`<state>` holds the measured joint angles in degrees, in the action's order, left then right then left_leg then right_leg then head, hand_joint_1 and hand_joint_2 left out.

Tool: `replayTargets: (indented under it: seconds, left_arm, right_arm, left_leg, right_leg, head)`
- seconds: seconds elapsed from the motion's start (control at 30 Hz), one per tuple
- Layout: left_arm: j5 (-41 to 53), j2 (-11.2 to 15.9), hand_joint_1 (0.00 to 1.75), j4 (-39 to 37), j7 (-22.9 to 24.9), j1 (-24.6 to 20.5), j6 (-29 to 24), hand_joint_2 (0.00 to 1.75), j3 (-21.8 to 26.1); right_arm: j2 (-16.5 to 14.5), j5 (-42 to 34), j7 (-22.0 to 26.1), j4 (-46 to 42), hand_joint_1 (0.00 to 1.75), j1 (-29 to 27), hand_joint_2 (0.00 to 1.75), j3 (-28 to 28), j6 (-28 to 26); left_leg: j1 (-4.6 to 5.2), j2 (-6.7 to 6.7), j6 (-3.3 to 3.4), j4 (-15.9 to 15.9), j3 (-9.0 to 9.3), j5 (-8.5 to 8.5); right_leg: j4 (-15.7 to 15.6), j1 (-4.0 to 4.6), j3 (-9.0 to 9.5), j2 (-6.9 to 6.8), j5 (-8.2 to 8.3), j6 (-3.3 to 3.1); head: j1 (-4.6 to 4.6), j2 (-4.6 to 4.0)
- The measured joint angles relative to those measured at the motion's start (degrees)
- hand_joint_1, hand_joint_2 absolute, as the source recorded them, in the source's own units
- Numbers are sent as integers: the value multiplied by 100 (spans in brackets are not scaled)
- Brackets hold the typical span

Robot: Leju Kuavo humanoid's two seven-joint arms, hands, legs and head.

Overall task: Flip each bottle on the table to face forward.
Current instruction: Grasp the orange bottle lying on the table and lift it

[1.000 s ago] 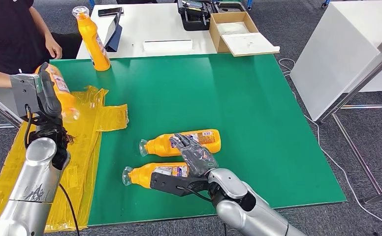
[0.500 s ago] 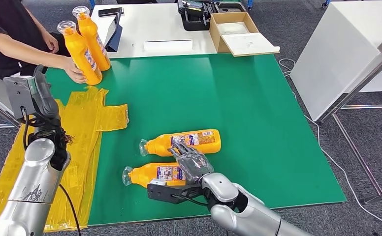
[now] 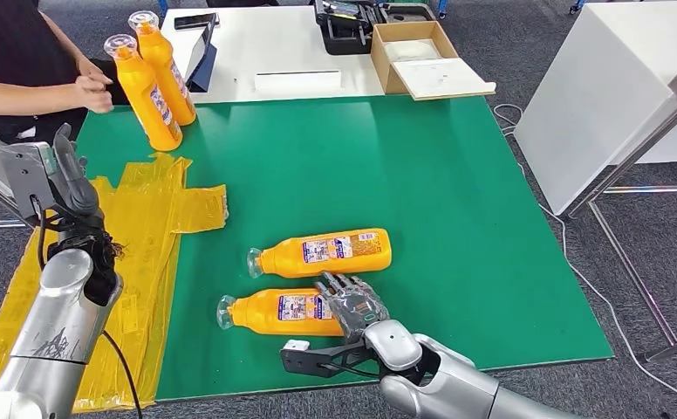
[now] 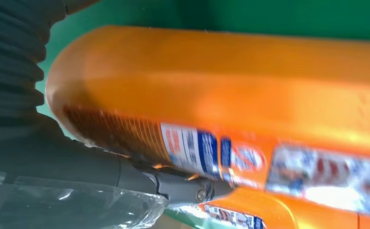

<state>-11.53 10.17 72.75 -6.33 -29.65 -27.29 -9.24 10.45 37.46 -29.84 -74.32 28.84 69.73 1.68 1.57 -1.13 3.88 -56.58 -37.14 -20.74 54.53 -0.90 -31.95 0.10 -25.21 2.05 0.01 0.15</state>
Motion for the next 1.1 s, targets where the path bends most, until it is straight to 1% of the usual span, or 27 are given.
replayTargets:
  seconds: [0.1, 0.13, 0.23, 0.27, 0.6, 0.9, 1.1]
  left_arm:
    - [-28, 15, 0, -22, -10, -10, -19, 0, -16]
    - [-32, 21, 0, -33, -12, -15, -23, 0, -25]
    - [-100, 40, 0, -56, -18, -27, -29, 0, -48]
    - [-131, 44, 0, -60, -21, -28, -29, 0, -59]
    - [-261, 106, 0, -77, -38, -31, -66, 0, -138]
    - [-338, 215, 0, -75, -53, 18, -113, 0, -167]
    - [-340, 239, 0, -75, -54, 48, -126, 0, -169]
  right_arm:
    - [27, -28, -2, 52, 0, 49, 175, 70, -15]
    - [35, -37, -2, 63, 22, 64, 175, 92, -20]
    - [67, -107, -22, 83, 153, 105, 175, 157, -27]
    - [79, -144, -39, 86, 175, 113, 175, 177, -26]
    - [164, -325, -139, 95, 175, 197, 175, 319, -39]
    - [176, -420, -166, 83, 175, 217, 175, 375, -174]
    - [178, -421, -166, 73, 175, 217, 175, 398, -201]
  left_leg:
    - [0, 1, 0, 0, 3, 0]
    - [0, 1, 0, 0, 4, 0]
    - [-1, 1, 0, 0, 7, 0]
    - [-1, 1, 0, 0, 8, 0]
    - [-1, 3, -4, 0, 10, 3]
    - [-2, 2, -5, 0, 11, 3]
    - [-3, 2, -5, 0, 11, 3]
  right_leg:
    - [0, 0, 0, 0, 0, 0]
    - [0, -1, 0, 0, 0, 0]
    - [0, -1, 1, 0, 0, 0]
    - [0, -1, 2, 0, 0, 0]
    - [0, -1, 5, 1, 1, -1]
    - [0, -1, 5, 0, 1, -1]
    - [0, -1, 6, 0, 0, -1]
  head:
    - [1, 0]
    - [1, 0]
    - [-1, 0]
    - [-1, 0]
    - [-1, 0]
    - [-1, 0]
    - [0, 0]
